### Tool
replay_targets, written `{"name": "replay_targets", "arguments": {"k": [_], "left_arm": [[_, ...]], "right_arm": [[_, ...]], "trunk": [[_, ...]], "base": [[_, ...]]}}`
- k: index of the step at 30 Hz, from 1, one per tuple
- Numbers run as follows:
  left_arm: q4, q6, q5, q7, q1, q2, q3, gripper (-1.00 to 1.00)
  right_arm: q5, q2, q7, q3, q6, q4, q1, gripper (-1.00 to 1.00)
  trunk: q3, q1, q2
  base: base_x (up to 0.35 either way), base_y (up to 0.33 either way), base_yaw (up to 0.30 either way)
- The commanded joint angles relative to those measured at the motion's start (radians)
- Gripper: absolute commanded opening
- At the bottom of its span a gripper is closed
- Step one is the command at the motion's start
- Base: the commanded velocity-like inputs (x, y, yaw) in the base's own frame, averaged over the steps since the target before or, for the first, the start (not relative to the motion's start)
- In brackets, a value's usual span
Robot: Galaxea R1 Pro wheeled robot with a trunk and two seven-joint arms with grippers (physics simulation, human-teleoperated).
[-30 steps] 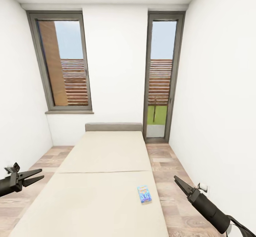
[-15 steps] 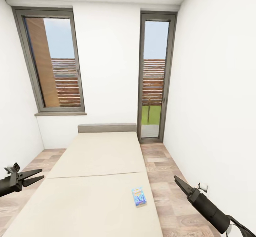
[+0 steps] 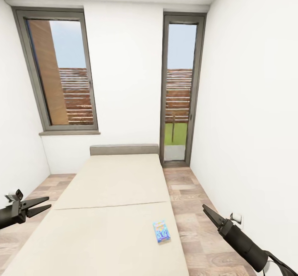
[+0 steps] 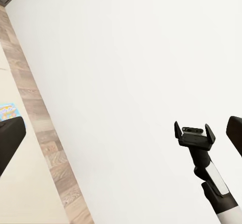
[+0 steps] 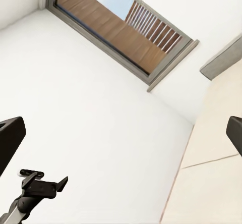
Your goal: Put all the toys in the child's room - the three board games (two on the bed and one on the table), the two jigsaw puzzles on the table, and the tennis ball on the table - inside the toy box on the table in the child's room.
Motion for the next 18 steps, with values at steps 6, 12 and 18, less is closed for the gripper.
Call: {"name": "replay_targets", "arguments": {"k": [6,12,18], "left_arm": [[0.0,0.011,-0.001,-0.004,0.0,0.0,0.0,1.0],[0.0,0.011,-0.001,-0.004,0.0,0.0,0.0,1.0],[0.0,0.011,-0.001,-0.004,0.0,0.0,-0.001,1.0]], "right_arm": [[-0.005,0.0,0.001,0.0,0.006,0.0,0.0,1.0],[-0.004,0.0,0.001,0.001,0.003,0.0,0.0,1.0],[-0.004,0.0,0.001,0.001,0.002,0.0,0.0,1.0]], "trunk": [[0.0,0.0,-0.001],[0.0,0.0,-0.001],[0.0,0.0,-0.001]], "base": [[0.026,0.0,0.0],[0.005,0.0,0.0],[0.002,0.0,0.044]]}}
